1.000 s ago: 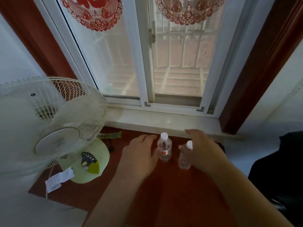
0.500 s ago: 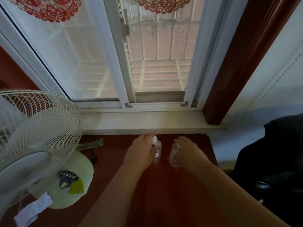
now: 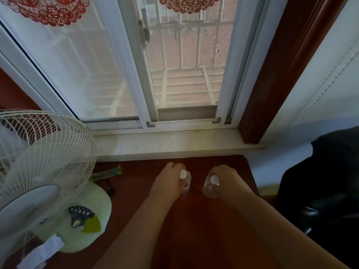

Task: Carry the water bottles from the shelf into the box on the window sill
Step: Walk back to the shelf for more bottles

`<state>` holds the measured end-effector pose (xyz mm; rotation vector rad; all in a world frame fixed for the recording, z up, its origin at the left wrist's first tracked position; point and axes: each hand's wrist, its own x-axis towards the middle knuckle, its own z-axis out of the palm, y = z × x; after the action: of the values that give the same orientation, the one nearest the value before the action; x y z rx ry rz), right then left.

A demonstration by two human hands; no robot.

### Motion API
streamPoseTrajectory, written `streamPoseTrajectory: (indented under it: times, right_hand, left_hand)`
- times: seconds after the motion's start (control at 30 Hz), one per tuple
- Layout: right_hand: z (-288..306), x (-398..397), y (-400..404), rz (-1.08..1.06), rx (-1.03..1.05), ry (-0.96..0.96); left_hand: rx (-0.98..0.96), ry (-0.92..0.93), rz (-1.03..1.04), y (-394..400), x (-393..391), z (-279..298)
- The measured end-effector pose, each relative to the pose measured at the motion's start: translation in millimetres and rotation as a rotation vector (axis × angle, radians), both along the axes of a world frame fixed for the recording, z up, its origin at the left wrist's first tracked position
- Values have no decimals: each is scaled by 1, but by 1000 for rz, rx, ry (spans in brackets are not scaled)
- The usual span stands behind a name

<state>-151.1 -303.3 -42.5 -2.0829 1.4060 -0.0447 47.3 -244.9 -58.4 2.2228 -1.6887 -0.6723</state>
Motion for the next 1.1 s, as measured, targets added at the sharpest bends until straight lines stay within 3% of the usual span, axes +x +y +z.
streamPoseTrajectory:
  times: [0.43,0.77,1.1]
  right_hand:
    - [-21,-24,12,-21,-1,-85]
    - [-41,-36,35,-139,65,-247]
    - [-52,-25,39,-160,84,-168]
  left_hand:
    - [-1,6,-35,33,-19,2]
    - [15,218,7,57,-27,-15]
    - [-9,310,114,62,-41,-14]
